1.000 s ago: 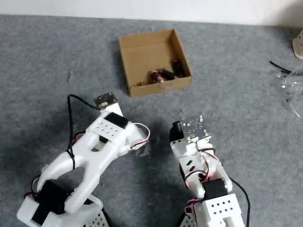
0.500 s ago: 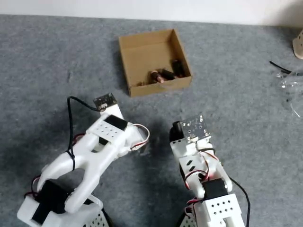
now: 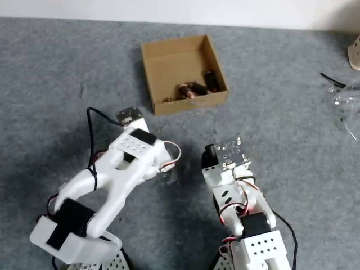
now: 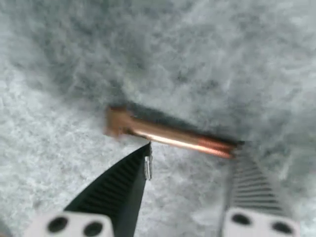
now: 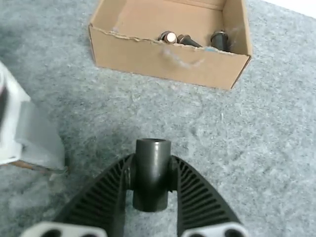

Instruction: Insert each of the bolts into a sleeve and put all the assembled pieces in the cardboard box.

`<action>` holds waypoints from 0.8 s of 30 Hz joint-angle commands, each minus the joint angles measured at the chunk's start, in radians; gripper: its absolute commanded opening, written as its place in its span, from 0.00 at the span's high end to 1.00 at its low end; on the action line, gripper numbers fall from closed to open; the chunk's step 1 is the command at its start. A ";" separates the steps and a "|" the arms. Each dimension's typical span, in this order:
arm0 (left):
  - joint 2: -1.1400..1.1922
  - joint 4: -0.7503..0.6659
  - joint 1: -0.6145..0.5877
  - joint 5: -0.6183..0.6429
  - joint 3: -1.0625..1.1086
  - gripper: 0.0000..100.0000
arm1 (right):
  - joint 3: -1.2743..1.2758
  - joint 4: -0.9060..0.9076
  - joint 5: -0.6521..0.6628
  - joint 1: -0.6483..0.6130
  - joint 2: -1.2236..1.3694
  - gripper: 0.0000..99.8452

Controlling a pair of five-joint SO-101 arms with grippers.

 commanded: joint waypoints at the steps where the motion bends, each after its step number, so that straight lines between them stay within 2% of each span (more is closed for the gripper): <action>1: 0.013 0.020 -0.033 0.009 -0.002 0.97 | -0.012 -0.039 0.012 0.008 -0.021 1.00; 3: 0.013 0.020 -0.044 0.009 -0.002 1.00 | -0.012 -0.039 0.012 0.008 -0.021 1.00; 13: 0.010 0.028 -0.058 0.008 -0.004 0.99 | -0.012 -0.041 0.049 0.008 -0.021 1.00; 18: -0.088 0.066 -0.073 0.008 -0.004 0.99 | -0.012 -0.041 0.051 0.007 -0.021 1.00; 21: -0.186 0.094 -0.131 0.008 0.004 0.91 | -0.012 -0.041 0.052 0.007 -0.021 1.00; 24: -0.245 0.097 -0.216 0.009 0.005 0.75 | -0.012 -0.041 0.052 0.007 -0.021 1.00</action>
